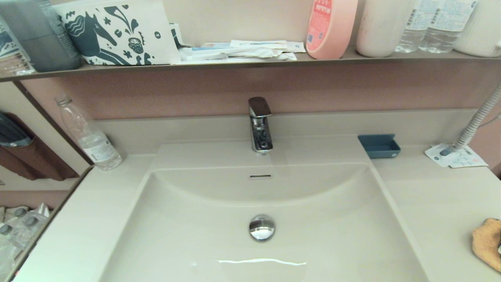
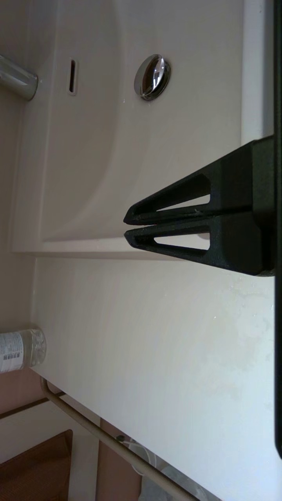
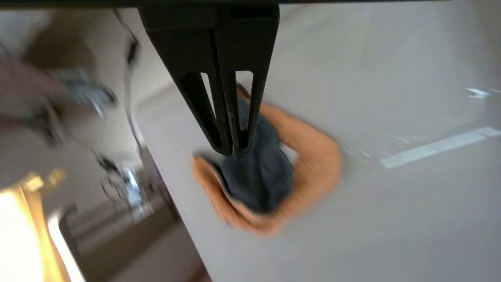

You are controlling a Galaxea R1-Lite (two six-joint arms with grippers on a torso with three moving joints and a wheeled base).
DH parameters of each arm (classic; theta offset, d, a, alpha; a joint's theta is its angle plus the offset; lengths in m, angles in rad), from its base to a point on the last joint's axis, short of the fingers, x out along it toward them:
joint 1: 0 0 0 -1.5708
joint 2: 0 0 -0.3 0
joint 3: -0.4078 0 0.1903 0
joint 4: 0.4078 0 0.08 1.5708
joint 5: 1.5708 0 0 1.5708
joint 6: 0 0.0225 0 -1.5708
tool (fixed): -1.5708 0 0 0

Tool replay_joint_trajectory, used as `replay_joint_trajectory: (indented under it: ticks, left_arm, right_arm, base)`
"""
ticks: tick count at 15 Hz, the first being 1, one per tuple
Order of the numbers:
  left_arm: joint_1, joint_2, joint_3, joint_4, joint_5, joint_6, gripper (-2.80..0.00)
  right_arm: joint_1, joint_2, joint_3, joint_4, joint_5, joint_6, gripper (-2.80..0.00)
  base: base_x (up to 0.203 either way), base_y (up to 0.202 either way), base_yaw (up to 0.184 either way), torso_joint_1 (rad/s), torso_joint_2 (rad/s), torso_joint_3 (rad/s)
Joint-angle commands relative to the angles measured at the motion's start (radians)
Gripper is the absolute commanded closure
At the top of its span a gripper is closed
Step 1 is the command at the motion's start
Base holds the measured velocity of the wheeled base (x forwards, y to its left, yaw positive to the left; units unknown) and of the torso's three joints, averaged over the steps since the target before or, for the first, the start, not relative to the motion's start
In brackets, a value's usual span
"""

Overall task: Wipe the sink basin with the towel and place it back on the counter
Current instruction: Pick up the cloth

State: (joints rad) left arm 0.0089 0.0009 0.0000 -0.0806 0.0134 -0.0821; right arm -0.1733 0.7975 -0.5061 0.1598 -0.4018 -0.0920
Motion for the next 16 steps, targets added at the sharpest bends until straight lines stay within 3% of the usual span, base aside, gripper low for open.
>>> replay_joint_trajectory:
  ticks: [1,3,7,11,12,14,16]
  left_arm:
    - [0.0,0.001,0.0,-0.001,0.0,-0.001,0.0]
    - [0.0,0.001,0.0,-0.001,0.0,-0.001,0.0]
    - [0.0,0.001,0.0,-0.001,0.0,-0.001,0.0]
    - [0.0,0.001,0.0,-0.001,0.0,-0.001,0.0]
    - [0.0,0.002,0.0,-0.001,0.0,-0.001,0.0]
    - [0.0,0.001,0.0,-0.001,0.0,-0.001,0.0]
    - [0.0,0.002,0.0,-0.001,0.0,-0.001,0.0]
  right_arm:
    - [-0.077,0.155,-0.034,0.059,0.005,-0.012,0.0]
    - [-0.146,0.211,-0.094,0.154,0.013,-0.099,0.0]
    - [-0.224,0.366,-0.173,0.176,0.014,-0.226,0.0]
    - [-0.264,0.459,-0.244,0.173,0.051,-0.292,0.0]
    - [-0.264,0.46,-0.248,0.172,0.111,-0.293,-2.8]
    - [-0.271,0.462,-0.256,0.173,0.257,-0.298,-2.8]
    - [-0.295,0.499,-0.263,0.171,0.273,-0.326,-2.8]
  base:
    - [0.0,0.0,0.0,0.0,0.0,0.0]
    - [0.0,0.0,0.0,0.0,0.0,0.0]
    - [0.0,0.0,0.0,0.0,0.0,0.0]
    - [0.0,0.0,0.0,0.0,0.0,0.0]
    - [0.0,0.0,0.0,0.0,0.0,0.0]
    - [0.0,0.0,0.0,0.0,0.0,0.0]
    - [0.0,0.0,0.0,0.0,0.0,0.0]
